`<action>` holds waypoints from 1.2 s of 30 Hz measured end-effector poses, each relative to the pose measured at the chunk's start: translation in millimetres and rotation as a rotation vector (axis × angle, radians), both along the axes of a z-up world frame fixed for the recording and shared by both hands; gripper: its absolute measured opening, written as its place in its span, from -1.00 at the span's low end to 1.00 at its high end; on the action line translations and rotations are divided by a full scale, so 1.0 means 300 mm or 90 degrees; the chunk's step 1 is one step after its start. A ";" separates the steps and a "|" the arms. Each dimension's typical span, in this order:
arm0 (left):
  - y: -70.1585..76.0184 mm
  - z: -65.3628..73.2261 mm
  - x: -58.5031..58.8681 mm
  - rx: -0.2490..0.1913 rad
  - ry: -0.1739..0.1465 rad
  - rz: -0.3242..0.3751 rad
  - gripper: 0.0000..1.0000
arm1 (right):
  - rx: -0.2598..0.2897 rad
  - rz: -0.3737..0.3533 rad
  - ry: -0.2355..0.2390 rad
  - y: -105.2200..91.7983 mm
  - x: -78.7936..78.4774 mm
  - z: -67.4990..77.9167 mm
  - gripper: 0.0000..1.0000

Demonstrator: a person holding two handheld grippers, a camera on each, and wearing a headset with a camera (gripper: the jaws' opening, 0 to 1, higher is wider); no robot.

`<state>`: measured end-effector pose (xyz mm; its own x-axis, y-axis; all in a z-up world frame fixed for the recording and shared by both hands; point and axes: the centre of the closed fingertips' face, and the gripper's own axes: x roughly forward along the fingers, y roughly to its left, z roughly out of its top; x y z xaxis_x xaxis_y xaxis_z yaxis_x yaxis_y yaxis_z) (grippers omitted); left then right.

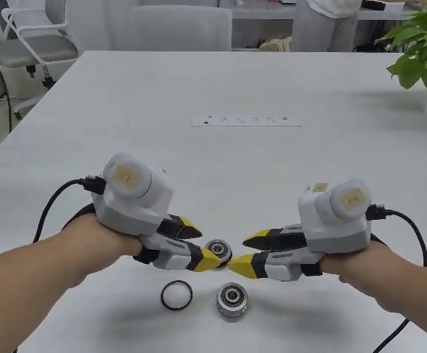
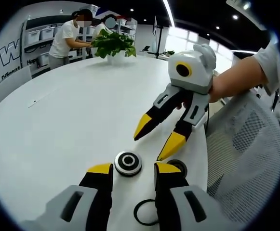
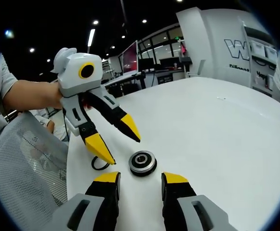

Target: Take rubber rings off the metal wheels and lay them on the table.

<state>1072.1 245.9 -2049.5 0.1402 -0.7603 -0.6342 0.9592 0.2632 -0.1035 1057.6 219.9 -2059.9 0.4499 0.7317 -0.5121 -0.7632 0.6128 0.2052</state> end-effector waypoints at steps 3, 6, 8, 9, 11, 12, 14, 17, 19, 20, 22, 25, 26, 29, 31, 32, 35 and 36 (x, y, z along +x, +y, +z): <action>-0.008 -0.009 0.002 0.005 -0.002 -0.004 -0.51 | 0.000 0.000 0.001 0.000 -0.001 -0.002 -0.36; -0.017 -0.020 0.004 0.009 -0.006 -0.008 -0.55 | -0.001 0.000 0.000 0.001 -0.002 -0.003 -0.36; -0.025 -0.027 0.011 0.011 -0.008 -0.005 -0.58 | 0.000 0.000 -0.001 0.002 -0.003 -0.003 -0.37; -0.026 -0.028 0.013 0.011 -0.008 -0.003 -0.61 | -0.001 0.000 0.000 0.001 -0.003 -0.005 -0.37; -0.033 -0.033 0.021 0.010 -0.007 0.005 -0.65 | -0.002 0.000 0.001 0.001 -0.004 -0.008 -0.37; -0.036 -0.035 0.021 0.010 -0.009 0.007 -0.68 | -0.002 0.001 0.001 0.001 -0.005 -0.009 -0.37; -0.040 -0.040 0.019 0.015 -0.015 0.004 -0.72 | -0.003 0.001 0.001 0.001 -0.006 -0.010 -0.37; -0.038 -0.047 0.018 0.026 -0.034 -0.003 -0.79 | -0.002 0.000 0.002 0.000 -0.007 -0.011 -0.37; -0.040 -0.049 0.019 0.031 -0.050 -0.010 -0.80 | -0.002 0.000 0.002 -0.001 -0.006 -0.011 -0.37; -0.040 -0.051 0.019 0.034 -0.058 -0.014 -0.80 | -0.002 0.000 0.002 -0.001 -0.005 -0.012 -0.37; -0.039 -0.052 0.018 0.040 -0.074 -0.021 -0.81 | -0.002 -0.001 0.002 0.000 -0.004 -0.011 -0.37; -0.038 -0.048 0.020 0.035 -0.071 -0.012 -0.81 | -0.002 -0.001 0.001 0.002 -0.001 -0.011 -0.37; -0.038 -0.049 0.022 0.033 -0.072 -0.008 -0.82 | -0.003 0.000 0.000 0.003 0.000 -0.011 -0.38; -0.035 -0.052 0.028 0.032 -0.073 0.007 -0.86 | -0.004 0.001 -0.001 0.007 0.004 -0.012 -0.39; -0.039 -0.049 0.027 0.029 -0.078 0.003 -0.86 | -0.004 0.002 0.000 0.013 0.008 -0.013 -0.39; -0.039 -0.048 0.028 0.028 -0.079 0.005 -0.86 | -0.004 0.002 0.000 0.016 0.010 -0.013 -0.39; -0.039 -0.048 0.028 0.027 -0.079 0.010 -0.86 | -0.006 0.004 -0.002 0.026 0.017 -0.015 -0.41; -0.040 -0.048 0.029 0.027 -0.079 0.012 -0.86 | -0.007 0.004 -0.002 0.030 0.021 -0.017 -0.41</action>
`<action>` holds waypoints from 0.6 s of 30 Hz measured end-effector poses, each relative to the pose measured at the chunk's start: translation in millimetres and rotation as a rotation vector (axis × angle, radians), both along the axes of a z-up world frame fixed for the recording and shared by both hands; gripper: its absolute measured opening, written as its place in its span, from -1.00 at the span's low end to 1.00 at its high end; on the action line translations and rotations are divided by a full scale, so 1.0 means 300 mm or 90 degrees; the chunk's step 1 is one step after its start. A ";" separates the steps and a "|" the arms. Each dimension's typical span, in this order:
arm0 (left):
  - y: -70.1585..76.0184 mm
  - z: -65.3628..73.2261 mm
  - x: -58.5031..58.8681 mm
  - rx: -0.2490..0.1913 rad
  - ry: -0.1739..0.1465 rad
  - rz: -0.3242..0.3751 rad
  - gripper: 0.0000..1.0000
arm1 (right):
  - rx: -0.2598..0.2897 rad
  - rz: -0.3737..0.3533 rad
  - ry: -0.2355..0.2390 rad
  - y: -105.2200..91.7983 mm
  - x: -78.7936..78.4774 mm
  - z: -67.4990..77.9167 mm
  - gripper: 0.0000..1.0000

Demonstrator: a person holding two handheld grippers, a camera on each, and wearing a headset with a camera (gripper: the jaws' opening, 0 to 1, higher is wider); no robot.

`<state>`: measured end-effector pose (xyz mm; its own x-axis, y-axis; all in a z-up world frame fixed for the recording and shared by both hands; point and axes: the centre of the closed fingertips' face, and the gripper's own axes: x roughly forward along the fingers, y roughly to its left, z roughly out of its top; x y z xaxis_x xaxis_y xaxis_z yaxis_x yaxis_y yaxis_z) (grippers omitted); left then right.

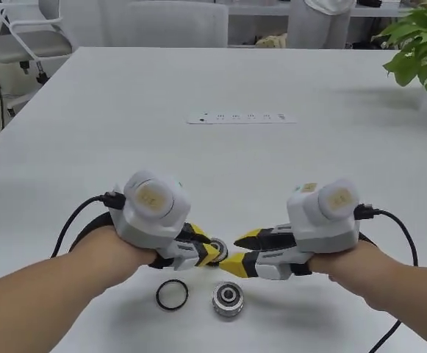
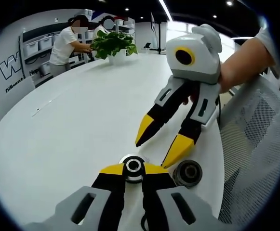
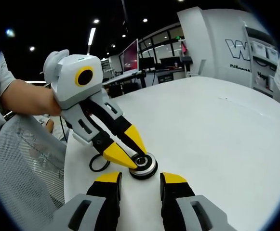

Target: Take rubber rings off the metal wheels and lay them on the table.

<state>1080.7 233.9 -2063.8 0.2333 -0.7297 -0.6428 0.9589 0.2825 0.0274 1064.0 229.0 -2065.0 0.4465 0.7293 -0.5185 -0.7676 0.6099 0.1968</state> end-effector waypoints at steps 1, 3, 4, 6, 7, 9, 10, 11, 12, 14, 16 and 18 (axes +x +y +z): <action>0.001 0.000 -0.001 0.000 -0.001 0.002 -0.86 | 0.000 0.000 0.001 0.002 0.003 -0.003 -0.41; 0.001 -0.001 0.000 0.000 -0.002 0.005 -0.86 | 0.001 -0.003 0.002 0.008 0.010 -0.008 -0.41; 0.001 -0.001 0.000 -0.001 -0.002 0.007 -0.86 | 0.002 -0.005 0.003 0.011 0.015 -0.010 -0.41; 0.002 -0.001 -0.001 -0.003 -0.002 0.013 -0.86 | 0.001 -0.006 0.005 0.015 0.019 -0.015 -0.41; 0.003 0.000 -0.002 -0.003 -0.002 0.014 -0.87 | -0.001 -0.006 0.005 0.017 0.021 -0.018 -0.41; 0.003 0.000 -0.003 -0.004 -0.003 0.016 -0.87 | -0.008 -0.002 0.003 0.021 0.022 -0.026 -0.41; 0.003 0.000 -0.003 -0.004 -0.003 0.017 -0.87 | -0.011 0.000 0.004 0.023 0.023 -0.029 -0.40; 0.003 0.001 -0.004 -0.003 -0.004 0.017 -0.87 | -0.011 0.002 0.003 0.025 0.023 -0.030 -0.39; 0.003 0.001 -0.004 -0.002 -0.006 0.018 -0.87 | -0.013 0.002 0.002 0.028 0.025 -0.031 -0.39; 0.003 0.001 -0.004 -0.003 -0.008 0.021 -0.87 | -0.020 0.004 -0.003 0.031 0.030 -0.037 -0.41; 0.002 0.002 -0.006 -0.005 -0.007 0.023 -0.87 | -0.022 0.005 -0.003 0.034 0.031 -0.042 -0.42; 0.003 0.002 -0.006 -0.007 -0.007 0.024 -0.87 | -0.022 0.007 -0.003 0.040 0.027 -0.045 -0.45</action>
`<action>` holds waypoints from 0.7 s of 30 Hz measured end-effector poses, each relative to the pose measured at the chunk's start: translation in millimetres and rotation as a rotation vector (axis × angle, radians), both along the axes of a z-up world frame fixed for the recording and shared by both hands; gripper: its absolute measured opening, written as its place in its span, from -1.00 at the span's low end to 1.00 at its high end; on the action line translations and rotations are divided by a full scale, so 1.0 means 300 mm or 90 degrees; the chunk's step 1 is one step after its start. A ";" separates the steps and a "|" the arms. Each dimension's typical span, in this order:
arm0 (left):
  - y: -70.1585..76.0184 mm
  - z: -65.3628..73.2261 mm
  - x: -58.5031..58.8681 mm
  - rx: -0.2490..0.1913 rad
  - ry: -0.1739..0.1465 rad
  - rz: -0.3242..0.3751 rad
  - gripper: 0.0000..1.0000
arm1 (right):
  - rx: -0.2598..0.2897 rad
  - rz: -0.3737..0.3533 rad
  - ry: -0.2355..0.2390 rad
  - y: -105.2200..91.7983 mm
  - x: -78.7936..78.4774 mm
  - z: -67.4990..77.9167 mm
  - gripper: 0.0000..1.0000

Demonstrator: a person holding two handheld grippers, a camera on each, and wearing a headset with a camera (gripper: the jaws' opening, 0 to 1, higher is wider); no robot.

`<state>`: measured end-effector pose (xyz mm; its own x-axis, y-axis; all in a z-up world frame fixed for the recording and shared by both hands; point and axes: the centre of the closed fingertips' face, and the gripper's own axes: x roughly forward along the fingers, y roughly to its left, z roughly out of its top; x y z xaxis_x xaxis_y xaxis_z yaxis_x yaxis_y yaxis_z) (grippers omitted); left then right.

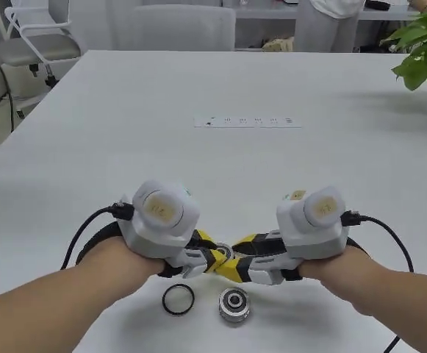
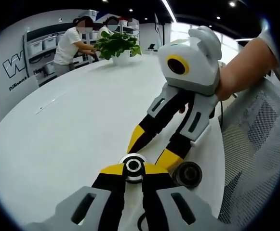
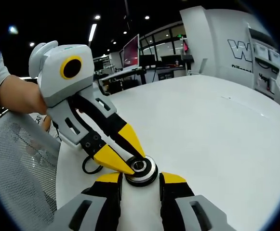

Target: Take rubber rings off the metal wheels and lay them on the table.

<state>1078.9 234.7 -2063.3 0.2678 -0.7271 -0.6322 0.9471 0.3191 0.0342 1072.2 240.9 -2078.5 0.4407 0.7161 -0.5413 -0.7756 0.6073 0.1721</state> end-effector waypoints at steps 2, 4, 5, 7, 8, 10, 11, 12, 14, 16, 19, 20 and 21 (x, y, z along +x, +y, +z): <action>0.000 0.000 0.000 -0.001 0.000 0.002 -0.87 | -0.008 0.002 -0.007 -0.001 -0.001 0.002 -0.48; 0.000 -0.001 0.001 -0.002 -0.001 0.004 -0.87 | -0.009 0.005 -0.011 -0.002 -0.001 0.004 -0.51; 0.000 -0.001 0.001 -0.002 -0.001 0.004 -0.87 | -0.011 0.006 -0.013 -0.004 -0.002 0.006 -0.51; 0.000 -0.001 0.001 -0.003 -0.001 0.005 -0.87 | -0.015 0.008 -0.017 -0.009 -0.006 0.007 -0.53; 0.000 -0.001 0.001 -0.003 -0.001 0.005 -0.87 | -0.017 0.009 -0.019 -0.010 -0.008 0.007 -0.54; 0.000 -0.001 0.001 -0.003 -0.001 0.006 -0.87 | -0.023 0.012 -0.024 -0.013 -0.011 0.008 -0.57; -0.001 -0.001 0.000 -0.003 -0.001 0.007 -0.87 | -0.027 0.016 -0.026 -0.014 -0.014 0.009 -0.57; -0.001 -0.001 0.000 -0.003 -0.001 0.007 -0.87 | -0.031 0.015 -0.025 -0.017 -0.015 0.006 -0.58; -0.001 0.000 -0.001 -0.004 -0.001 0.008 -0.87 | -0.034 0.017 -0.027 -0.018 -0.015 0.004 -0.60; -0.001 0.000 -0.001 -0.004 -0.001 0.009 -0.87 | -0.036 0.018 -0.028 -0.020 -0.016 0.004 -0.61; 0.000 0.000 -0.001 -0.005 0.000 0.011 -0.87 | -0.038 0.019 -0.029 -0.020 -0.018 0.003 -0.62; 0.000 0.000 -0.003 -0.005 0.000 0.011 -0.87 | -0.038 0.019 -0.029 -0.020 -0.018 0.003 -0.62; 0.000 0.000 -0.003 -0.005 0.000 0.011 -0.87 | -0.038 0.019 -0.029 -0.021 -0.019 0.002 -0.62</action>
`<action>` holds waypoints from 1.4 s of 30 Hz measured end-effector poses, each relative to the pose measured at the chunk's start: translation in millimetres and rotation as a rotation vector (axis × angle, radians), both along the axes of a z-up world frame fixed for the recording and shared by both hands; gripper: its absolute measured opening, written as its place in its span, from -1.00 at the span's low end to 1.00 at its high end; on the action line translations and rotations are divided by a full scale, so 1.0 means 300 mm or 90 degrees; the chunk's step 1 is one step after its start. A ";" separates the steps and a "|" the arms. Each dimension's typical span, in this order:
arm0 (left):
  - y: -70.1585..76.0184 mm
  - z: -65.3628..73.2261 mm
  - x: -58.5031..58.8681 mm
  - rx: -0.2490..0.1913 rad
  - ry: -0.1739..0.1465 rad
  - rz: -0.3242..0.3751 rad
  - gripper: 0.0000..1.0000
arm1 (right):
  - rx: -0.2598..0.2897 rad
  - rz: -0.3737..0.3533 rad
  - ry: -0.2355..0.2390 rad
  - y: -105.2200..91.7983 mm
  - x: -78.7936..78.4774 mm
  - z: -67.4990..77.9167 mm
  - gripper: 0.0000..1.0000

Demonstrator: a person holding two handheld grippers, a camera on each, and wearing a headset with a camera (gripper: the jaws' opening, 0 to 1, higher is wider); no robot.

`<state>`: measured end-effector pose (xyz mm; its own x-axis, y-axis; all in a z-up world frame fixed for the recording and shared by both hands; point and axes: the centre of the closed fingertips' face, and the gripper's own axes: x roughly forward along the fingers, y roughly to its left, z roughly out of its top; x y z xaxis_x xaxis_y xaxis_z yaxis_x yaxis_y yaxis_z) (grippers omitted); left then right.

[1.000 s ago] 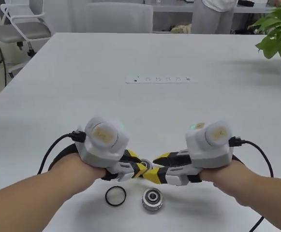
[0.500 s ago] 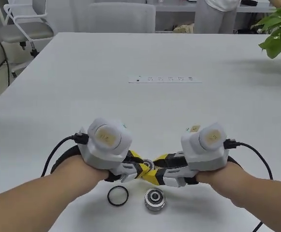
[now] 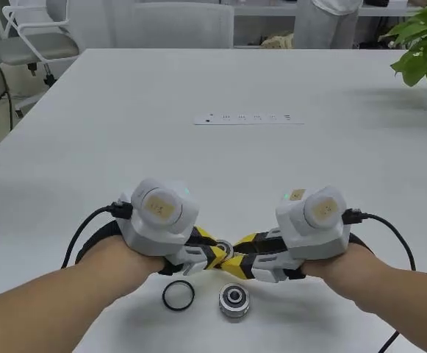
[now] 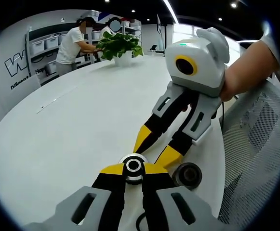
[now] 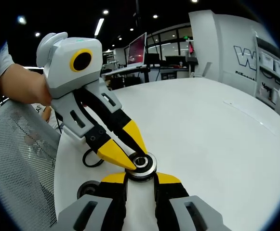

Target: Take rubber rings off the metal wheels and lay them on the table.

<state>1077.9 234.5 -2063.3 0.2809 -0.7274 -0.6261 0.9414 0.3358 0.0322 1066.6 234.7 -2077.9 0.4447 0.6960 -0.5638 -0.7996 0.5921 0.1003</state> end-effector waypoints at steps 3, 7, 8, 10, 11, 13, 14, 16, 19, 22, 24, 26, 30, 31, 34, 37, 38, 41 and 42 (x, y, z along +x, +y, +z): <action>0.000 0.000 -0.001 0.000 0.000 0.000 -0.87 | -0.001 0.001 -0.001 0.000 -0.002 0.000 -0.63; 0.000 -0.001 -0.001 0.000 0.000 0.000 -0.87 | -0.006 0.004 -0.001 -0.005 -0.004 -0.002 -0.68; 0.000 -0.001 -0.001 0.000 0.000 0.000 -0.87 | -0.008 0.005 0.000 -0.009 -0.006 -0.003 -0.70; 0.000 -0.001 -0.001 -0.001 -0.001 0.000 -0.87 | -0.006 0.003 0.007 -0.016 -0.009 -0.004 -0.77; 0.000 -0.001 -0.001 -0.001 -0.001 0.000 -0.87 | -0.005 0.002 0.008 -0.017 -0.010 -0.004 -0.79; 0.000 -0.001 -0.001 -0.002 -0.001 0.000 -0.87 | -0.005 0.002 0.008 -0.016 -0.010 -0.003 -0.80; 0.000 -0.001 -0.001 -0.002 -0.001 0.000 -0.87 | -0.006 0.003 0.008 -0.016 -0.010 -0.003 -0.80; 0.000 -0.001 -0.001 -0.002 -0.001 0.001 -0.87 | -0.007 0.003 0.008 -0.017 -0.010 -0.004 -0.81; 0.000 -0.001 0.001 -0.003 -0.002 0.002 -0.87 | -0.005 0.001 0.013 -0.020 -0.013 -0.005 -0.87; 0.000 -0.001 0.000 -0.004 -0.003 0.002 -0.87 | -0.005 0.000 0.015 -0.023 -0.013 -0.007 -0.93; -0.001 0.000 0.000 -0.004 -0.004 0.002 -0.87 | -0.002 -0.003 0.019 -0.024 -0.014 -0.006 -0.96; -0.001 0.000 0.001 -0.004 -0.004 0.002 -0.87 | 0.001 -0.008 0.023 -0.028 -0.013 -0.006 -1.00; 0.000 0.000 0.000 -0.006 -0.005 0.002 -0.87 | 0.015 -0.027 0.040 -0.038 -0.006 -0.006 -1.00; 0.000 0.000 0.000 -0.007 -0.005 0.002 -0.87 | 0.016 -0.029 0.041 -0.037 -0.007 -0.006 -1.00; 0.001 -0.001 0.000 -0.008 -0.005 0.002 -0.87 | 0.020 -0.038 0.049 -0.038 -0.005 -0.008 -1.00; 0.001 -0.002 0.000 -0.007 -0.006 0.002 -0.87 | 0.036 -0.061 0.063 -0.049 0.008 -0.004 -1.00; 0.001 -0.002 0.000 -0.007 -0.006 0.002 -0.87 | 0.041 -0.068 0.064 -0.053 0.012 -0.001 -1.00; 0.001 -0.002 0.000 -0.007 -0.006 0.003 -0.87 | 0.072 -0.098 0.085 -0.061 0.022 0.009 -1.00; 0.001 -0.002 0.000 -0.007 -0.006 0.003 -0.87 | 0.072 -0.099 0.084 -0.061 0.024 0.009 -1.00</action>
